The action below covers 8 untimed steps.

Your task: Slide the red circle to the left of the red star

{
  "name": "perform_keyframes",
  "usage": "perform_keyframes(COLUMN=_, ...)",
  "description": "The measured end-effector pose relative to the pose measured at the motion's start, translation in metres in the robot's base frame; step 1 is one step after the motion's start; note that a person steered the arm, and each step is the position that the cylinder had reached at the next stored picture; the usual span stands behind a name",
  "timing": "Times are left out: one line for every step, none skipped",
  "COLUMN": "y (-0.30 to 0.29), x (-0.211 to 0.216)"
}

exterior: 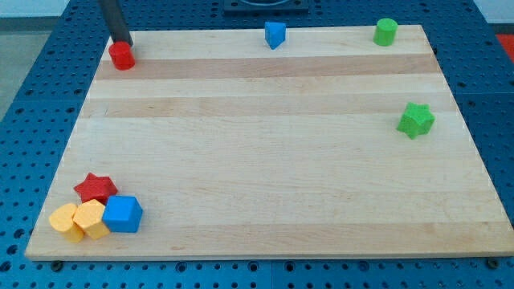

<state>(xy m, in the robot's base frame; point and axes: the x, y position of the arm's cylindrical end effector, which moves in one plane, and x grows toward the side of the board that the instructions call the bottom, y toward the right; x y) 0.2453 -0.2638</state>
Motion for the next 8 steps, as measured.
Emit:
perform_keyframes(y=0.0, x=0.032)
perform_keyframes(y=0.0, x=0.06)
perform_keyframes(y=0.0, x=0.091)
perform_keyframes(y=0.001, x=0.127)
perform_keyframes(y=0.024, x=0.136)
perform_keyframes(y=0.05, x=0.134)
perform_keyframes(y=0.075, x=0.134)
perform_keyframes(y=0.098, x=0.137)
